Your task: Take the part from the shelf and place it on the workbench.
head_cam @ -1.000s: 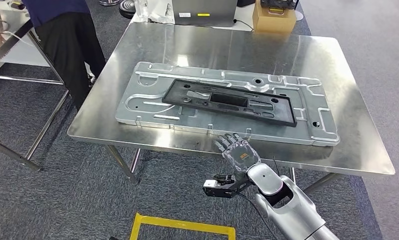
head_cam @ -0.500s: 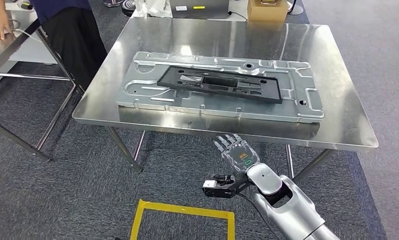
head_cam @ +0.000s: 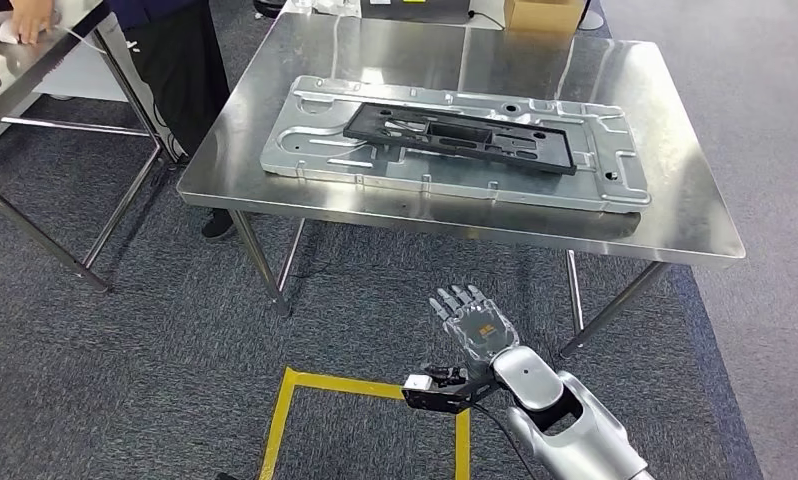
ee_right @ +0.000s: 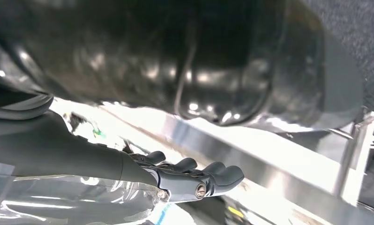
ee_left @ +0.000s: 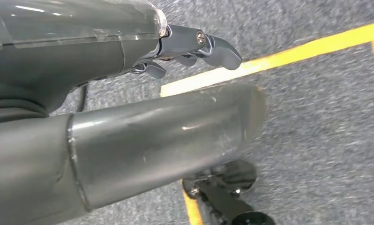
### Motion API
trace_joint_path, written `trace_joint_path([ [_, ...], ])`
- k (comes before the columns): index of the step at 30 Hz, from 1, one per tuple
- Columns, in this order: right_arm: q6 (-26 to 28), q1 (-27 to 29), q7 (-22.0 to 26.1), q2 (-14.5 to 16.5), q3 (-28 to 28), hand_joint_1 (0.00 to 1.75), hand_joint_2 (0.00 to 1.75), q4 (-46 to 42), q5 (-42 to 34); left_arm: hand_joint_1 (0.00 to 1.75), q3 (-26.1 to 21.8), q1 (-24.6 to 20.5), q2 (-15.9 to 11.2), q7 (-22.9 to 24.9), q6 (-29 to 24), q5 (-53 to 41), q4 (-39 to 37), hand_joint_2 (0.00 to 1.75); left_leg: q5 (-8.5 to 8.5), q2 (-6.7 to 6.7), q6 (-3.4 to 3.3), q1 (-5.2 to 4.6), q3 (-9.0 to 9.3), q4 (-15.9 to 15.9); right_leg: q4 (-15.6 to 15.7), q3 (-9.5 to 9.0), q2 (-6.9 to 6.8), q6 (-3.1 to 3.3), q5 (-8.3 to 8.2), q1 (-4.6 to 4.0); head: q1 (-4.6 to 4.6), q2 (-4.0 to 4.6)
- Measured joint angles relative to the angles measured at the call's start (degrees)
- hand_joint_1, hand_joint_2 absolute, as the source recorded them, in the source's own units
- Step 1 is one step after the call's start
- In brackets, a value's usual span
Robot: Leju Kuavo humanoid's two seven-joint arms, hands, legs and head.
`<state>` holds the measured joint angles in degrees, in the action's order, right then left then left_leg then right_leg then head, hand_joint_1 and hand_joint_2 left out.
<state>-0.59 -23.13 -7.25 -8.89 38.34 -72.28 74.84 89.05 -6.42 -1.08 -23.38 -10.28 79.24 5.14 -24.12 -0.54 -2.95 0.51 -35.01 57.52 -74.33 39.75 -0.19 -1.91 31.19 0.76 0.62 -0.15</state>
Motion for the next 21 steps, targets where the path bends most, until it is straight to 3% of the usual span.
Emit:
trace_joint_path([
  [2, 2.3, 3.3, -0.4, -0.1, -1.4, 0.00, 0.00, -1.0, -0.2, 0.00, 0.0, 0.1, 0.2, 0.0, -0.2, 0.4, 0.0, 0.00, 0.99, 0.11, 0.34, -0.05, -1.49, 0.5, 6.6, -6.23, -0.03, 0.50, -1.84, -0.14, -0.01, 0.00],
  [4, 6.0, 7.6, -0.5, 0.0, -3.9, 0.00, 0.00, -2.7, -1.0, 0.00, -0.2, 0.2, 0.4, -0.1, -0.6, 1.0, 0.0, 0.00, 1.84, 0.23, 0.92, -0.16, -2.26, 0.9, 14.6, -12.18, -0.07, 1.24, -0.41, -0.46, -0.02, 0.00],
  [5, 8.1, 10.3, -0.5, 0.1, -5.6, 0.00, 0.00, -3.7, -1.7, 0.00, -0.3, 0.3, 0.5, -0.2, -0.7, 1.4, 0.0, 0.00, 2.29, 0.26, 1.27, -0.15, -2.40, 0.9, 16.9, -13.67, -0.09, 1.56, 0.38, -0.68, -0.03, 0.00],
  [6, 10.2, 13.2, -0.4, 0.3, -7.4, 0.00, 0.00, -4.6, -2.4, 0.00, -0.5, 0.5, 0.6, -0.3, -0.9, 1.7, 0.0, 0.00, 2.83, 0.30, 1.69, -0.19, -2.50, 0.8, 17.9, -13.91, -0.12, 1.87, 0.47, -0.75, -0.03, 0.00],
  [8, 12.9, 18.4, 0.0, 0.7, -10.6, 0.00, 0.00, -6.0, -3.3, 0.00, -0.8, 0.9, 0.6, -0.4, -1.0, 2.2, 0.0, 0.00, 2.04, 0.38, 2.45, -0.01, -2.96, 1.2, 18.2, -13.04, -0.30, 2.62, -0.70, -0.57, -0.04, 0.00],
  [10, 13.7, 21.7, 0.4, 1.1, -12.7, 0.00, 0.00, -6.9, -3.6, 0.00, -0.9, 1.2, 0.7, -0.4, -1.1, 2.4, 0.0, 0.00, -3.03, 0.43, 3.16, 0.20, -4.33, 5.0, 18.4, -11.49, -0.42, 3.42, -2.21, -0.32, -0.04, 0.00],
  [12, 13.9, 23.7, 0.5, 1.5, -14.1, 0.00, 0.00, -7.7, -3.9, 0.00, -1.0, 1.2, 0.7, -0.4, -1.1, 2.4, 0.0, 0.00, -8.65, 0.44, 3.79, 0.27, -5.83, 12.1, 18.3, -9.60, -0.39, 3.70, -3.66, -0.40, -0.05, 0.00],
  [13, 14.4, 24.7, 0.4, 1.8, -14.8, 0.00, 0.00, -7.9, -4.4, 0.00, -1.0, 1.1, 0.7, -0.4, -1.2, 2.6, 0.0, 0.00, -9.60, 0.44, 4.00, 0.28, -6.00, 15.2, 18.1, -8.60, -0.43, 3.62, -4.35, -0.43, -0.05, 0.00],
  [14, 15.1, 25.9, 0.3, 2.1, -15.8, 0.00, 0.00, -8.2, -5.4, 0.00, -1.2, 1.1, 0.7, -0.5, -1.2, 2.8, 0.0, 0.00, -9.08, 0.43, 4.14, 0.28, -5.48, 17.0, 17.8, -7.53, -0.52, 3.49, -4.96, -0.43, -0.05, 0.00],
  [15, 16.5, 27.5, 0.5, 2.5, -17.2, 0.00, 0.00, -8.4, -6.9, 0.00, -1.3, 1.1, 0.7, -0.7, -1.3, 3.1, 0.0, 0.00, -7.46, 0.43, 4.16, 0.29, -4.00, 16.9, 17.5, -6.48, -0.62, 3.31, -5.43, -0.42, -0.05, 0.00],
  [16, 18.2, 29.3, 1.1, 3.1, -19.0, 0.00, 0.00, -8.6, -8.8, 0.00, -1.5, 1.1, 0.7, -0.9, -1.5, 3.5, 0.0, 0.00, -5.75, 0.45, 4.08, 0.29, -1.58, 14.9, 17.1, -5.49, -0.72, 3.10, -5.81, -0.41, -0.05, 0.00],
  [17, 19.8, 31.4, 2.4, 3.8, -21.2, 0.00, 0.00, -8.7, -11.0, 0.00, -1.7, 1.2, 0.7, -1.3, -1.8, 3.9, 0.0, 0.00, -5.07, 0.54, 3.88, 0.27, 1.79, 11.4, 16.7, -4.66, -0.82, 2.85, -6.12, -0.44, -0.06, 0.00],
  [19, 21.5, 35.1, 7.5, 5.9, -26.5, 0.00, 0.00, -8.1, -16.5, 0.00, -2.2, 1.3, 0.7, -1.9, -2.5, 4.7, 0.0, 0.00, -6.82, 0.76, 3.10, 0.07, 8.28, 2.8, 15.9, -3.62, -0.96, 2.30, -6.71, -0.61, -0.05, 0.00],
  [20, 21.2, 36.4, 11.1, 7.3, -29.7, 0.00, 0.00, -7.1, -19.0, 0.00, -2.4, 1.4, 0.7, -2.2, -2.8, 5.1, 0.0, 0.00, -8.11, 0.83, 2.62, -0.08, 10.15, -0.1, 15.6, -3.42, -1.02, 2.02, -7.09, -0.67, -0.05, 0.00],
  [21, 20.1, 37.4, 15.1, 8.9, -33.7, 0.00, 0.00, -5.6, -20.8, 0.00, -2.6, 1.5, 0.8, -2.4, -3.1, 5.5, 0.0, 0.00, -8.70, 0.80, 2.09, -0.19, 10.86, -1.7, 15.6, -3.33, -1.04, 1.69, -7.52, -0.69, -0.04, 0.00],
])
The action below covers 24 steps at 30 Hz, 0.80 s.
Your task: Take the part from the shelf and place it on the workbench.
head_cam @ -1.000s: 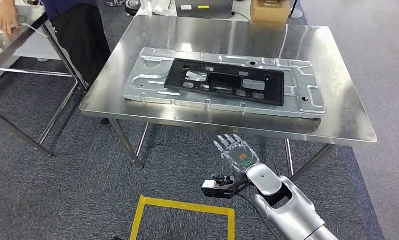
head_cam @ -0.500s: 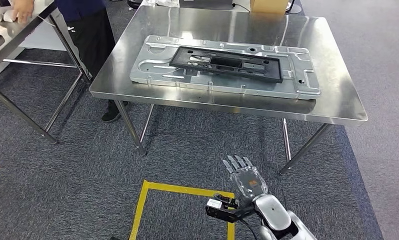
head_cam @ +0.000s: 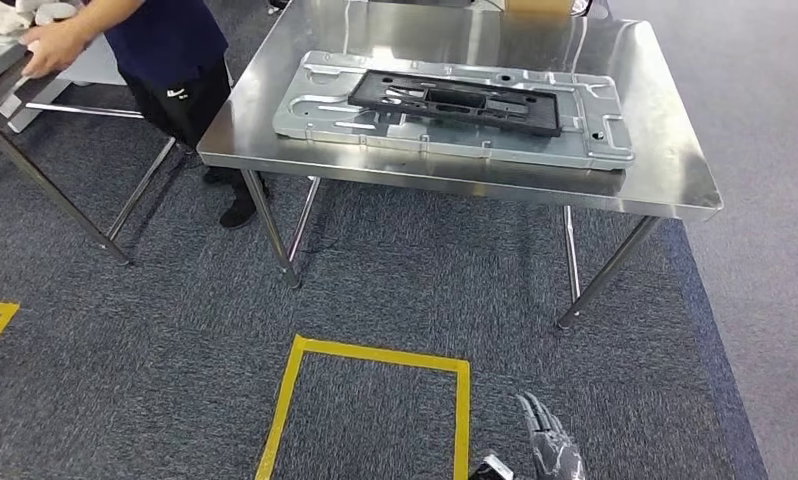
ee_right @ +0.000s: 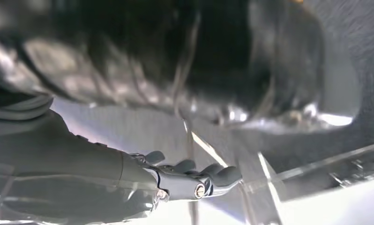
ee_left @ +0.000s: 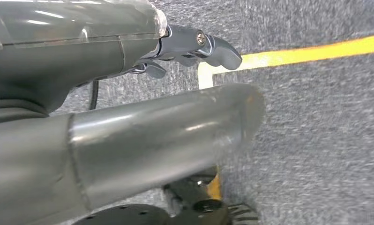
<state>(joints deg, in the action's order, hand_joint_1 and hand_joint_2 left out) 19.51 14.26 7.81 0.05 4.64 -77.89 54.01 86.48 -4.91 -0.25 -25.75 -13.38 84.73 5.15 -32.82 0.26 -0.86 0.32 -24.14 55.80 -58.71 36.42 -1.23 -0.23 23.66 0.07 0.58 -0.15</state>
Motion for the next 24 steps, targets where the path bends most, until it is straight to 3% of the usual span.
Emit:
trace_joint_path([
  [2, -3.7, 0.8, 6.6, 3.4, -9.4, 0.00, 0.00, 4.7, -1.4, 0.00, -0.2, 0.3, 0.2, -0.1, -0.6, 0.3, 0.0, 0.00, 0.60, -0.24, -1.07, 0.07, -0.28, -0.5, -0.3, 0.25, 0.24, -0.67, -0.10, 0.19, 0.01, 0.00],
  [3, -5.5, 0.7, 8.5, 5.0, -14.5, 0.00, 0.00, 7.8, -1.0, 0.00, -0.3, 0.5, 0.3, -0.1, -0.8, 0.4, 0.0, 0.00, 1.11, -0.32, -1.60, 0.14, -0.56, -0.6, -1.4, 0.73, 0.43, -0.94, 1.01, 0.27, 0.02, 0.00],
  [6, -8.7, -0.7, 8.0, 8.4, -29.3, 0.00, 0.00, 20.3, 3.0, 0.00, -0.3, 0.9, 0.4, 0.0, -1.2, 0.4, 0.0, 0.00, 2.36, -0.09, -2.39, 0.01, -1.99, -0.6, -11.1, 4.13, 0.88, -1.41, 7.92, 0.49, 0.04, 0.00],
  [7, -9.3, -1.4, 6.7, 9.2, -33.8, 0.00, 0.00, 24.7, 4.3, 0.00, -0.3, 1.0, 0.4, 0.0, -1.4, 0.5, 0.0, 0.00, 2.69, 0.14, -2.38, -0.08, -2.49, -0.6, -14.2, 4.94, 0.94, -1.49, 9.49, 0.53, 0.04, 0.00],
  [8, -9.9, -2.0, 5.4, 9.8, -37.7, 0.00, 0.00, 28.8, 5.1, 0.00, -0.3, 1.2, 0.4, 0.1, -1.6, 0.5, 0.0, 0.00, 2.95, 0.42, -2.31, -0.15, -2.90, -0.4, -15.5, 4.82, 0.99, -1.48, 9.89, 0.56, 0.04, 0.00],
  [9, -10.6, -2.7, 3.6, 10.4, -41.4, 0.00, 0.00, 32.7, 5.6, 0.00, -0.3, 1.3, 0.4, 0.2, -1.7, 0.6, 0.0, 0.00, 3.15, 0.72, -2.20, -0.19, -3.18, -0.3, -14.3, 3.49, 1.10, -1.37, 9.17, 0.57, 0.04, 0.00],
  [11, -12.0, -4.5, -0.6, 11.5, -48.1, 0.00, 0.00, 39.6, 5.5, 0.00, -0.3, 1.3, 0.4, 0.5, -2.2, 0.6, 0.0, 0.00, 3.36, 1.29, -1.95, -0.19, -3.56, 0.1, -6.9, -1.54, 2.35, -0.86, 6.31, 0.57, 0.04, 0.00],
  [13, -12.8, -6.3, -5.2, 12.5, -53.9, 0.00, 0.00, 45.1, 5.1, 0.00, -0.2, 1.0, 0.6, 1.4, -3.0, 0.3, 0.0, 0.00, 3.43, 1.79, -1.52, -0.28, -4.17, 0.6, -0.4, -5.33, 4.10, -0.32, 4.85, 0.56, 0.03, 0.00],
  [15, -12.9, -7.9, -8.1, 13.3, -58.3, 0.00, 0.00, 49.0, 4.9, 0.00, -0.2, 0.7, 0.9, 2.4, -3.7, -0.2, -0.1, 0.00, 3.59, 2.45, -0.88, -0.25, -4.74, 0.8, 1.0, -6.04, 4.29, -0.04, 4.88, 0.40, 0.01, 0.00],
  [17, -13.0, -9.2, -9.1, 13.8, -61.3, 0.00, 0.00, 51.7, 4.9, 0.00, -0.1, 0.7, 1.1, 2.9, -3.9, -0.3, -0.3, 0.00, 3.47, 2.85, -0.25, -0.21, -4.99, 1.0, 1.4, -6.09, 3.31, 0.47, 4.61, 0.53, -0.01, 0.00],
  [18, -13.1, -9.7, -9.3, 14.0, -62.4, 0.00, 0.00, 52.8, 4.9, 0.00, -0.1, 0.6, 1.2, 3.0, -3.9, -0.3, -0.4, 0.00, 2.63, 2.50, 0.02, -0.20, -5.51, 2.2, 1.7, -6.16, 2.71, 0.87, 4.43, 0.67, -0.02, 0.00],
  [20, -13.4, -10.4, -9.4, 14.3, -64.2, 0.00, 0.00, 54.3, 4.9, 0.00, -0.1, 0.5, 1.4, 3.0, -3.7, -0.2, -0.6, 0.00, -0.80, 1.19, 0.52, -0.03, -8.17, 7.8, 2.2, -6.19, 1.32, 1.44, 4.19, 0.80, -0.05, 0.00],
  [22, -13.7, -10.9, -8.5, 14.3, -65.6, 0.00, 0.00, 55.3, 5.0, 0.00, -0.1, 0.5, 1.5, 3.0, -3.3, -0.1, -0.7, 0.00, -3.98, 0.55, 1.03, 0.26, -11.79, 15.3, 2.1, -5.96, -0.07, 1.58, 4.21, 0.70, -0.06, 0.00],
  [23, -14.0, -11.2, -7.8, 14.3, -66.2, 0.00, 0.00, 55.6, 5.2, 0.00, -0.1, 0.6, 1.5, 3.0, -3.0, 0.0, -0.8, 0.00, -4.21, 0.36, 1.25, 0.42, -12.69, 17.2, 2.0, -5.88, -0.72, 1.57, 4.25, 0.68, -0.07, 0.00],
  [24, -14.2, -11.4, -7.0, 14.3, -66.8, 0.00, 0.00, 55.9, 5.5, 0.00, -0.1, 0.7, 1.5, 3.0, -2.9, 0.2, -1.0, 0.00, -3.33, 0.13, 1.42, 0.57, -12.53, 17.0, 1.8, -5.82, -1.32, 1.52, 4.30, 0.68, -0.07, 0.00],
])
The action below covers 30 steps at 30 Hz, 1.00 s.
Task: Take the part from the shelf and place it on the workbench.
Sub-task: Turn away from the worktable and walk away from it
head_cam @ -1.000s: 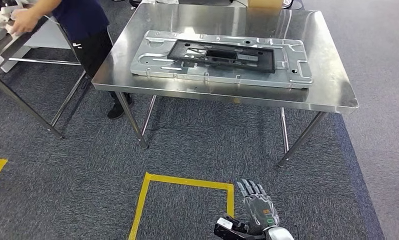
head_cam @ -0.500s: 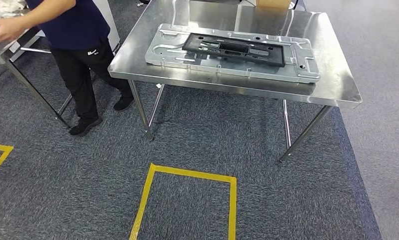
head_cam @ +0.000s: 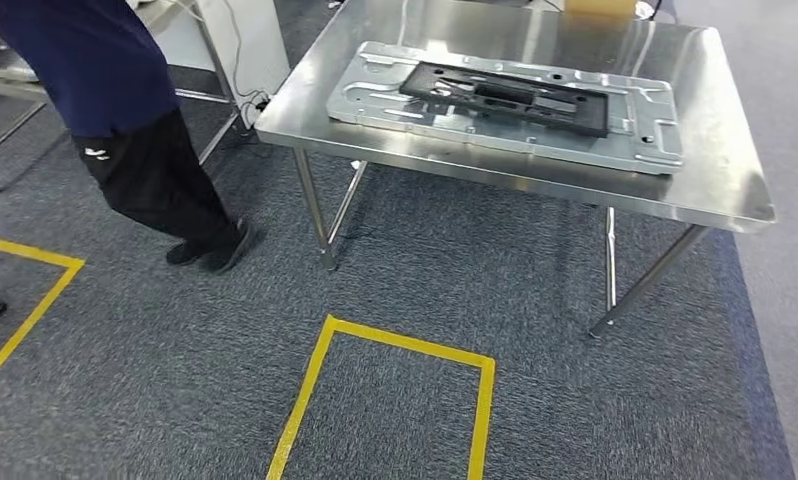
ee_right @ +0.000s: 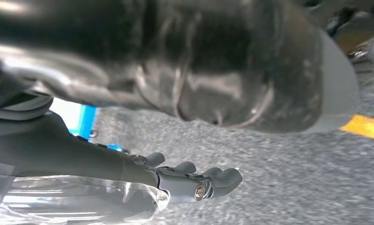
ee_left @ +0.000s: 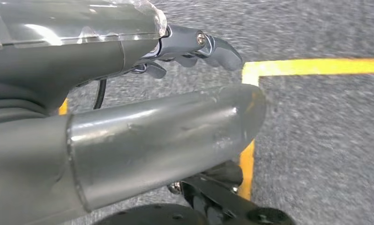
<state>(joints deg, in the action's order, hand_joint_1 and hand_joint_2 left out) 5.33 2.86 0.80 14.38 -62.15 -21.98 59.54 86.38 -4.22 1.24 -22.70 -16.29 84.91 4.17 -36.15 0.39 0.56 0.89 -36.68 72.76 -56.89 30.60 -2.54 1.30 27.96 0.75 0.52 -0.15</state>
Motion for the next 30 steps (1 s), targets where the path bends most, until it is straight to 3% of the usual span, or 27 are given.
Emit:
trace_joint_path([
  [1, -0.2, -0.2, 0.7, 0.0, -0.5, 0.00, 0.00, 0.3, 0.3, 0.00, 0.0, 0.1, 0.0, 0.0, 0.1, 0.1, -0.2, 0.00, 1.85, -0.39, 0.09, 0.13, 1.33, -2.6, -0.1, 0.01, -0.56, -0.10, 0.08, 0.02, 0.00, 0.00],
  [3, -0.3, -0.6, 1.4, 0.0, -1.2, 0.00, 0.00, 0.7, 0.6, 0.00, 0.0, 0.1, 0.0, 0.0, 0.1, 0.3, -0.5, 0.00, 5.51, -2.56, -0.07, 0.09, 5.32, -10.8, -0.5, -0.02, -1.57, -0.55, 0.36, -0.12, 0.01, 0.00],
  [5, -0.3, -0.9, 1.7, 0.0, -1.7, 0.00, 0.00, 1.1, 0.6, 0.00, 0.0, -0.1, 0.0, 0.0, 0.1, 0.3, -0.7, 0.00, 6.83, -3.92, -0.63, -0.23, 7.18, -15.2, -0.9, -0.02, -2.46, -1.19, 0.54, -0.38, 0.04, 0.00],
  [7, -0.3, -1.2, 1.8, 0.0, -2.1, 0.00, 0.00, 1.3, 0.7, 0.00, 0.0, 0.1, 0.0, 0.0, 0.1, 0.3, -0.8, 0.00, 7.00, -3.03, -1.31, -0.38, 6.87, -15.5, -0.9, -0.13, -3.29, -1.81, 0.48, -0.46, 0.07, 0.00],
  [9, -0.3, -1.5, 1.8, 0.0, -2.3, 0.00, 0.00, 1.4, 0.7, 0.00, 0.0, 0.2, 0.1, 0.0, 0.1, 0.3, -0.8, 0.00, 7.50, -2.07, -2.11, -0.21, 6.79, -15.8, -1.8, 0.05, -1.97, -2.51, 1.50, -0.21, 0.07, 0.00],
  [11, -0.3, -1.5, 1.8, -0.1, -2.4, 0.00, 0.00, 1.5, 0.7, 0.00, 0.0, 0.1, 0.1, 0.0, 0.1, 0.4, -0.9, 0.00, 8.04, -1.14, -2.87, -0.05, 6.58, -16.0, -6.6, 2.08, 0.89, -2.97, 5.00, 0.03, 0.07, 0.00],
  [13, -0.3, -1.5, 1.8, -0.1, -2.7, 0.00, 0.00, 1.6, 0.7, 0.00, 0.0, 0.0, 0.1, 0.0, 0.1, 0.4, -1.0, 0.00, 8.33, -0.07, -3.25, -0.17, 6.11, -15.9, -14.1, 5.44, 2.14, -3.05, 8.69, 0.02, 0.07, 0.00],
  [14, -0.3, -1.5, 1.8, -0.1, -2.8, 0.00, 0.00, 1.7, 0.7, 0.00, 0.0, 0.0, 0.1, 0.0, 0.1, 0.4, -1.0, 0.00, 8.41, 0.55, -3.31, -0.24, 5.95, -15.8, -16.5, 6.48, 2.26, -3.04, 9.27, 0.01, 0.07, 0.00],
  [15, -0.4, -1.5, 1.9, -0.1, -2.8, 0.00, 0.00, 1.7, 0.8, 0.00, 0.0, 0.1, 0.1, 0.0, 0.1, 0.4, -1.0, 0.00, 8.46, 1.27, -3.32, -0.28, 5.88, -15.7, -16.8, 6.49, 2.34, -2.96, 8.59, 0.01, 0.07, 0.00],
  [17, -0.6, -1.5, 2.5, -0.2, -2.9, 0.00, 0.00, 1.8, 1.4, 0.00, 0.0, 0.2, 0.1, -0.4, -0.1, 0.6, -1.1, 0.00, 8.51, 2.82, -3.23, -0.30, 5.86, -15.5, -11.0, 3.57, 3.20, -2.56, 4.64, 0.01, 0.07, 0.00],
  [18, -0.8, -1.4, 2.9, -0.3, -2.9, 0.00, 0.00, 1.9, 1.7, 0.00, 0.0, 0.1, 0.1, -0.9, -0.4, 0.7, -1.1, 0.00, 8.51, 3.52, -3.10, -0.31, 5.75, -15.4, -7.0, 1.68, 4.69, -2.22, 2.91, 0.03, 0.07, 0.00],
  [20, -1.5, -1.4, 3.6, -0.4, -3.1, 0.00, 0.00, 2.1, 2.3, 0.00, 0.0, -0.1, 0.0, -1.9, -0.8, 0.9, -1.1, 0.00, 8.61, 4.80, -2.52, -0.25, 5.22, -15.0, -1.9, -0.45, 7.20, -1.72, 1.38, 0.01, 0.05, 0.00],
  [21, -1.8, -1.5, 3.7, -0.5, -3.1, 0.00, 0.00, 2.3, 2.6, 0.00, 0.0, -0.1, -0.1, -2.3, -0.9, 1.1, -1.1, 0.00, 8.73, 5.41, -2.08, -0.14, 4.91, -15.0, -1.3, -0.60, 7.66, -1.53, 1.52, -0.09, 0.05, 0.00],
  [23, -2.3, -1.8, 3.3, -0.5, -3.2, 0.00, 0.00, 2.8, 3.2, 0.00, 0.0, 0.1, -0.5, -2.6, -0.9, 1.3, -1.1, 0.00, 8.98, 6.40, -1.20, 0.04, 4.44, -15.0, -0.7, -0.71, 6.32, -1.08, 1.23, -0.03, 0.05, 0.00],
  [24, -2.5, -1.9, 2.9, -0.5, -3.3, 0.00, 0.00, 3.1, 3.5, 0.00, 0.0, 0.2, -0.7, -2.6, -0.9, 1.4, -1.1, 0.00, 8.62, 5.81, -0.85, -0.02, 4.16, -14.6, -0.3, -0.87, 5.56, -0.74, 1.02, 0.11, 0.01, 0.00],
  [25, -2.6, -1.9, 2.5, -0.6, -3.4, 0.00, 0.00, 3.4, 3.7, 0.00, 0.0, 0.2, -0.8, -2.7, -0.9, 1.5, -1.1, 0.00, 7.57, 4.57, -0.56, -0.11, 3.43, -13.1, 0.1, -1.00, 4.68, -0.39, 0.81, 0.28, -0.03, 0.00],
  [27, -2.8, -1.8, 1.8, -0.6, -3.6, 0.00, 0.00, 3.9, 4.1, 0.00, 0.0, 0.0, -0.9, -2.7, -1.0, 1.6, -1.1, 0.00, 3.81, 1.42, -0.02, -0.13, 0.59, -6.8, 0.4, -1.04, 2.89, 0.04, 0.67, 0.24, -0.12, 0.00],
  [29, -2.8, -1.9, 1.5, -0.7, -3.7, 0.00, 0.00, 4.2, 4.6, 0.00, 0.0, 0.0, -1.0, -2.9, -1.0, 1.8, -1.1, 0.00, 1.07, 0.23, 0.51, 0.04, -2.26, -0.4, 0.2, -0.86, 1.05, 0.16, 0.76, 0.07, -0.13, 0.00],
  [30, -2.8, -2.0, 1.5, -0.7, -3.7, 0.00, 0.00, 4.4, 4.9, 0.00, 0.0, 0.0, -1.1, -3.0, -1.0, 1.9, -1.1, 0.00, 1.17, 0.01, 0.67, 0.12, -2.46, 0.4, 0.1, -0.78, 0.24, 0.16, 0.84, 0.02, -0.13, 0.00],
])
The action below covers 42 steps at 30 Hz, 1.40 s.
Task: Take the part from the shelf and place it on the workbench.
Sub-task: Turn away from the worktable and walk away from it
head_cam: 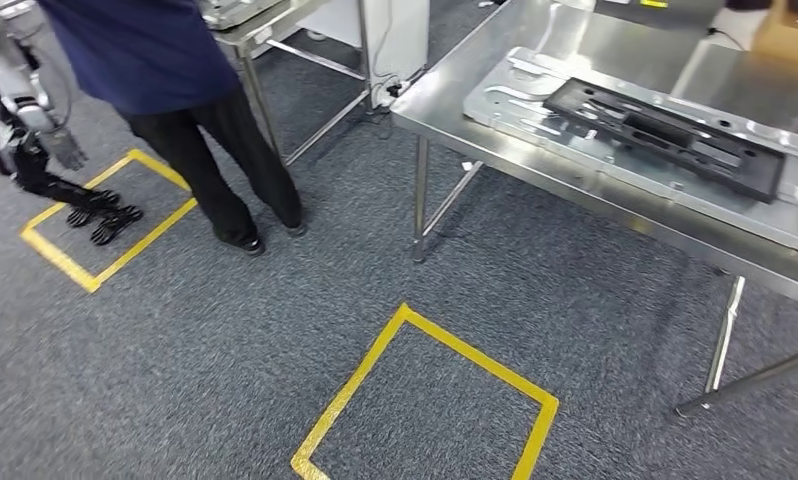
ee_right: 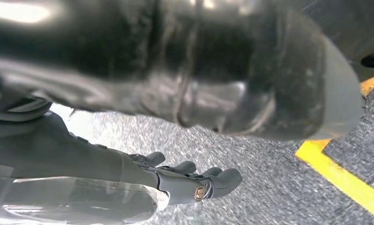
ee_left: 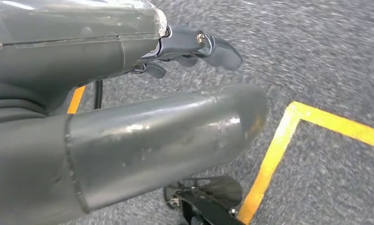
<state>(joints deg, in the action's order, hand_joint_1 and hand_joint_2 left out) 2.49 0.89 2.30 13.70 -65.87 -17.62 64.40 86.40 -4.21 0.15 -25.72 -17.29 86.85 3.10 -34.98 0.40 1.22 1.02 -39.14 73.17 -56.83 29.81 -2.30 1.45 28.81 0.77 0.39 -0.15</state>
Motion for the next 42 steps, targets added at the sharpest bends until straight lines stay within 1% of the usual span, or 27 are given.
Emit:
trace_joint_path([
  [1, 0.0, -0.1, 0.1, 0.0, 0.0, 0.00, 0.00, 0.1, 0.2, 0.00, 0.0, 0.1, -0.1, -0.1, 0.0, 0.1, 0.0, 0.00, 1.00, -0.21, 0.07, 0.06, 0.80, -1.2, -0.1, 0.04, -0.71, -0.05, 0.09, -0.03, 0.00, 0.00],
  [2, 0.0, -0.2, 0.4, 0.0, 0.0, 0.00, 0.00, 0.2, 0.4, 0.00, 0.0, 0.1, -0.2, -0.2, 0.0, 0.2, 0.0, 0.00, 2.81, -0.74, 0.02, 0.10, 2.82, -4.6, -0.3, -0.01, -1.40, -0.16, 0.22, -0.04, 0.00, 0.00],
  [4, 0.1, -0.4, 0.9, 0.0, 0.0, 0.00, 0.00, 0.4, 0.8, 0.00, 0.0, 0.0, -0.5, -0.3, 0.0, 0.5, 0.0, 0.00, 5.53, -2.79, -0.53, -0.11, 6.99, -12.4, -0.5, -0.21, -2.59, -0.59, 0.54, -0.21, 0.01, 0.00],
  [5, 0.2, -0.6, 1.1, 0.0, 0.0, 0.00, 0.00, 0.5, 0.9, 0.00, 0.0, -0.1, -0.6, -0.4, 0.0, 0.6, 0.0, 0.00, 6.25, -3.48, -0.93, -0.28, 8.32, -15.0, -0.6, -0.33, -3.10, -0.88, 0.68, -0.33, 0.02, 0.00],
  [6, 0.3, -0.7, 1.3, 0.0, 0.0, 0.00, 0.00, 0.5, 0.9, 0.00, 0.0, -0.1, -0.7, -0.5, 0.1, 0.7, 0.0, 0.00, 6.27, -3.66, -1.31, -0.46, 8.61, -15.8, -0.7, -0.43, -3.54, -1.18, 0.76, -0.43, 0.02, 0.00],
  [8, 0.5, -1.0, 1.3, -0.1, 0.0, 0.00, 0.00, 0.6, 1.1, 0.00, 0.0, 0.1, -0.8, -0.2, 0.1, 0.6, 0.0, 0.00, 6.58, -2.50, -2.01, -0.47, 8.55, -15.9, -0.6, -0.68, -4.18, -1.79, 0.86, -0.48, 0.02, 0.00],
  [10, 0.5, -1.2, 1.2, -0.1, -0.1, 0.00, 0.00, 0.7, 1.4, 0.00, 0.0, 0.2, -0.8, 0.2, 0.2, 0.4, 0.0, 0.00, 7.14, -1.52, -2.80, -0.21, 8.63, -16.4, -2.2, -0.24, -2.39, -2.33, 2.32, -0.29, 0.04, 0.00],
  [11, 0.4, -1.2, 1.1, -0.2, -0.1, 0.00, 0.00, 0.7, 1.5, 0.00, 0.0, 0.0, -0.7, 0.3, 0.2, 0.3, 0.0, 0.00, 7.44, -1.01, -3.17, -0.07, 8.63, -16.6, -4.6, 0.79, -0.86, -2.51, 4.03, -0.17, 0.05, 0.00],
  [12, 0.4, -1.2, 1.0, -0.2, -0.2, 0.00, 0.00, 0.8, 1.6, 0.00, 0.0, -0.1, -0.7, 0.3, 0.2, 0.2, 0.0, 0.00, 7.61, -0.53, -3.42, -0.11, 8.43, -16.7, -8.1, 2.37, 0.69, -2.60, 6.12, -0.06, 0.07, 0.00],
  [14, 0.3, -1.2, 0.9, -0.3, -0.4, 0.00, 0.00, 0.9, 1.7, 0.00, 0.0, -0.2, -0.7, 0.4, 0.2, 0.2, 0.0, 0.00, 7.79, 0.67, -3.68, -0.19, 8.14, -16.6, -15.5, 5.83, 1.90, -2.69, 9.16, -0.01, 0.07, 0.00],
  [15, 0.2, -1.2, 0.8, -0.4, -0.5, 0.00, 0.00, 0.9, 1.7, 0.00, 0.0, -0.2, -0.7, 0.4, 0.2, 0.2, 0.0, 0.00, 7.82, 1.37, -3.72, -0.22, 8.09, -16.5, -17.0, 6.65, 2.05, -2.71, 9.09, 0.00, 0.07, 0.00],
  [16, 0.2, -1.1, 0.8, -0.4, -0.6, 0.00, 0.00, 0.9, 1.7, 0.00, 0.0, -0.1, -0.7, 0.5, 0.2, 0.2, 0.0, 0.00, 7.82, 2.15, -3.70, -0.23, 8.10, -16.5, -16.3, 6.41, 2.16, -2.68, 7.80, 0.02, 0.07, 0.00],
  [17, 0.2, -1.1, 0.7, -0.4, -0.7, 0.00, 0.00, 0.9, 1.8, 0.00, 0.0, -0.1, -0.7, 0.5, 0.3, 0.2, 0.0, 0.00, 7.79, 2.97, -3.65, -0.23, 8.13, -16.3, -13.5, 5.21, 2.50, -2.59, 5.64, 0.07, 0.07, 0.00],
  [19, 0.1, -1.0, 0.4, -0.4, -0.9, 0.00, 0.00, 0.9, 1.9, 0.00, 0.0, -0.1, -0.6, 0.5, 0.7, 0.3, 0.0, 0.00, 7.65, 4.55, -3.30, -0.30, 7.92, -15.8, -5.6, 1.95, 5.05, -2.23, 1.78, 0.29, 0.07, 0.00],
  [21, 0.1, -1.0, 0.2, -0.5, -1.1, 0.00, 0.00, 0.9, 1.9, 0.00, 0.0, -0.2, -0.5, 0.5, 0.9, 0.4, 0.0, 0.00, 7.64, 5.84, -2.59, -0.33, 7.39, -15.4, -1.8, 0.51, 7.00, -1.94, 0.72, 0.32, 0.05, 0.00],
  [23, 0.1, -1.2, 0.1, -0.5, -1.1, 0.00, 0.00, 0.9, 1.9, 0.00, 0.0, -0.1, -0.5, 0.6, 1.0, 0.6, 0.0, 0.00, 7.86, 7.02, -1.70, -0.19, 6.94, -15.4, -1.6, 0.47, 6.18, -1.60, 0.71, 0.22, 0.05, 0.00],
  [24, 0.1, -1.3, 0.0, -0.5, -1.2, 0.00, 0.00, 0.9, 2.0, 0.00, 0.0, 0.0, -0.6, 0.6, 1.0, 0.6, 0.0, 0.00, 7.68, 6.49, -1.37, -0.18, 6.71, -15.2, -1.3, 0.36, 5.46, -1.28, 0.57, 0.27, 0.05, 0.00],
  [25, 0.1, -1.3, 0.0, -0.4, -1.2, 0.00, 0.00, 0.9, 2.0, 0.00, 0.0, 0.1, -0.6, 0.6, 1.0, 0.6, -0.1, 0.00, 6.99, 5.25, -1.09, -0.18, 6.22, -14.2, -1.1, 0.24, 4.67, -0.88, 0.41, 0.36, 0.01, 0.00],
  [27, 0.1, -1.1, -0.1, -0.4, -1.2, 0.00, 0.00, 0.9, 2.2, 0.00, 0.0, 0.0, -0.6, 0.7, 1.1, 0.7, -0.1, 0.00, 3.71, 1.63, -0.67, -0.23, 3.72, -8.9, -0.7, 0.16, 2.84, -0.33, 0.24, 0.35, -0.08, 0.00],
  [29, 0.1, -0.9, -0.1, -0.4, -1.3, 0.00, 0.00, 1.0, 2.5, 0.00, 0.0, -0.2, -0.6, 0.7, 1.1, 0.7, -0.1, 0.00, 0.26, 0.17, -0.26, -0.14, 0.26, -1.5, -0.8, 0.32, 0.99, -0.17, 0.27, 0.11, -0.12, 0.00],
  [30, 0.2, -0.9, -0.1, -0.4, -1.3, 0.00, 0.00, 1.0, 2.6, 0.00, 0.0, -0.1, -0.6, 0.7, 1.1, 0.7, -0.1, 0.00, -0.16, -0.01, -0.14, -0.09, -0.54, 0.5, -0.8, 0.36, 0.09, -0.17, 0.31, 0.02, -0.12, 0.00],
  [31, 0.2, -0.9, -0.1, -0.4, -1.4, 0.00, 0.00, 1.0, 2.6, 0.00, 0.0, 0.0, -0.6, 0.8, 1.1, 0.7, -0.1, 0.00, 0.52, -0.14, -0.12, -0.06, -0.21, 0.2, -0.8, 0.36, -0.74, -0.18, 0.36, -0.02, -0.12, 0.00],
  [32, 0.3, -1.0, -0.1, -0.4, -1.4, 0.00, 0.00, 1.0, 2.6, 0.00, 0.0, 0.1, -0.6, 0.8, 1.1, 0.7, -0.1, 0.00, 2.11, -0.42, -0.17, -0.05, 1.31, -2.4, -0.8, 0.31, -1.49, -0.25, 0.43, -0.03, -0.12, 0.00],
  [34, 0.3, -1.0, -0.1, -0.4, -1.4, 0.00, 0.00, 1.0, 2.7, 0.00, 0.0, 0.1, -0.6, 0.8, 1.1, 0.7, -0.1, 0.00, 5.43, -2.22, -0.53, -0.21, 5.88, -10.5, -0.9, 0.06, -2.84, -0.58, 0.67, -0.18, -0.11, 0.00],
  [36, 0.3, -1.0, -0.2, -0.4, -1.4, 0.00, 0.00, 1.0, 2.7, 0.00, 0.0, 0.0, -0.6, 0.8, 1.1, 0.7, -0.2, 0.00, 6.67, -3.41, -1.09, -0.53, 8.14, -15.1, -1.0, -0.19, -3.92, -1.16, 0.88, -0.40, -0.10, 0.00],
  [39, 0.3, -1.4, -0.2, -0.4, -1.4, 0.00, 0.00, 1.0, 2.7, 0.00, 0.0, 0.3, -0.6, 0.8, 1.1, 0.7, -0.2, 0.00, 6.80, -2.31, -1.83, -0.81, 7.79, -15.6, -0.8, -0.56, -5.00, -2.00, 0.85, -0.45, -0.10, 0.00],
  [42, 0.3, -1.6, -0.2, -0.4, -1.4, 0.00, 0.00, 1.0, 2.8, 0.00, 0.0, 0.5, -0.6, 0.9, 1.1, 0.7, -0.2, 0.00, 6.96, -1.92, -2.12, -0.75, 7.83, -15.8, -0.7, -0.69, -5.34, -2.27, 0.85, -0.52, -0.11, 0.00],
])
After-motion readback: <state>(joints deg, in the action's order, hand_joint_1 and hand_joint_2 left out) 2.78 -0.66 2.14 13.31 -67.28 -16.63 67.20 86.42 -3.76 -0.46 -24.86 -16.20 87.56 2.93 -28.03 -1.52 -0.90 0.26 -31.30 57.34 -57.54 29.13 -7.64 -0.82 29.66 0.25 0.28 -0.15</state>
